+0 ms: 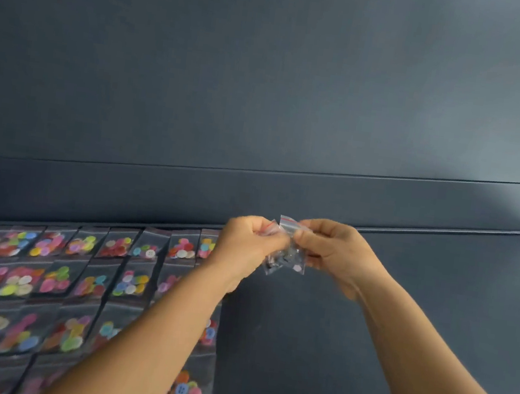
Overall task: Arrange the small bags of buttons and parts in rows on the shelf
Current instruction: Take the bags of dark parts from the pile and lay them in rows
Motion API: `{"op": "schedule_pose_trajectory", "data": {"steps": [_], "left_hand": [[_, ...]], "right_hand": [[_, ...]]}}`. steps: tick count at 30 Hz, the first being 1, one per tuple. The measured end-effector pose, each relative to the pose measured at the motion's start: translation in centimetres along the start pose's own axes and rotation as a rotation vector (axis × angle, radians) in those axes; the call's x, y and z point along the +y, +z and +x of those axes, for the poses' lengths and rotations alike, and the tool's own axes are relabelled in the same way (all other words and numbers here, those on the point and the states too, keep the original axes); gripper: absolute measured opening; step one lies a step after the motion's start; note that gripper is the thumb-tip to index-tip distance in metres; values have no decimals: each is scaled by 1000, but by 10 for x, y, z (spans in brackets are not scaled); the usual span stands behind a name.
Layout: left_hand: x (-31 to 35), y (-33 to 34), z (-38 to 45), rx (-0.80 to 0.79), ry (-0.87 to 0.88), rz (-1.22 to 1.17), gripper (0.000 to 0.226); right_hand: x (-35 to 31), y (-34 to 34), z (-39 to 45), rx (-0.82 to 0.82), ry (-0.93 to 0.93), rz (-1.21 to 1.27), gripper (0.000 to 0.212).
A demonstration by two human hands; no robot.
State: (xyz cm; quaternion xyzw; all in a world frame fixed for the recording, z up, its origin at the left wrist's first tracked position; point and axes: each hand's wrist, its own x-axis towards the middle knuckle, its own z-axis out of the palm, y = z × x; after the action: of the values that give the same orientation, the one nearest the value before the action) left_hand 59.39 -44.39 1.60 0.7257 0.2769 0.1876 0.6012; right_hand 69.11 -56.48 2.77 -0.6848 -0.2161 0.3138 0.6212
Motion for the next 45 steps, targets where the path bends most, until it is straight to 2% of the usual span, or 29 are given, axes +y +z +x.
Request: {"op": "schedule_pose_trajectory", "data": {"steps": [3,5,8,12,16,19,21,25,29,38,45], "left_hand": [[4,31,7,10,-34,10,17],[4,44,14,5,-45,25,15],[-3,50,23,56,-31,120,20],[-16,62,34,5,-6,312,17],[-23,73,47,43,110,559,10],[-26,74,48,98,181,711,34],[-30,72,43,127,234,804,39],[-44,69,29,70,318,909,33],[-52,74,28,-4,300,957,33],[-45,80,45,27,262,934,39],[-43,86,55,27,202,991,35]], "right_hand": [[9,-29,7,-54,47,-16,9],[13,-50,16,37,30,-34,8],[20,-73,30,163,24,-219,9],[35,-80,47,174,27,-404,4],[45,-74,53,186,-31,-619,30],[50,-77,52,172,-118,-824,50],[52,-81,49,158,-213,-928,50],[57,-82,42,54,-334,-1002,32],[66,-74,43,-5,-349,-1050,21],[68,-68,59,12,-351,-1081,25],[65,-65,66,25,-306,-1092,32]]}}
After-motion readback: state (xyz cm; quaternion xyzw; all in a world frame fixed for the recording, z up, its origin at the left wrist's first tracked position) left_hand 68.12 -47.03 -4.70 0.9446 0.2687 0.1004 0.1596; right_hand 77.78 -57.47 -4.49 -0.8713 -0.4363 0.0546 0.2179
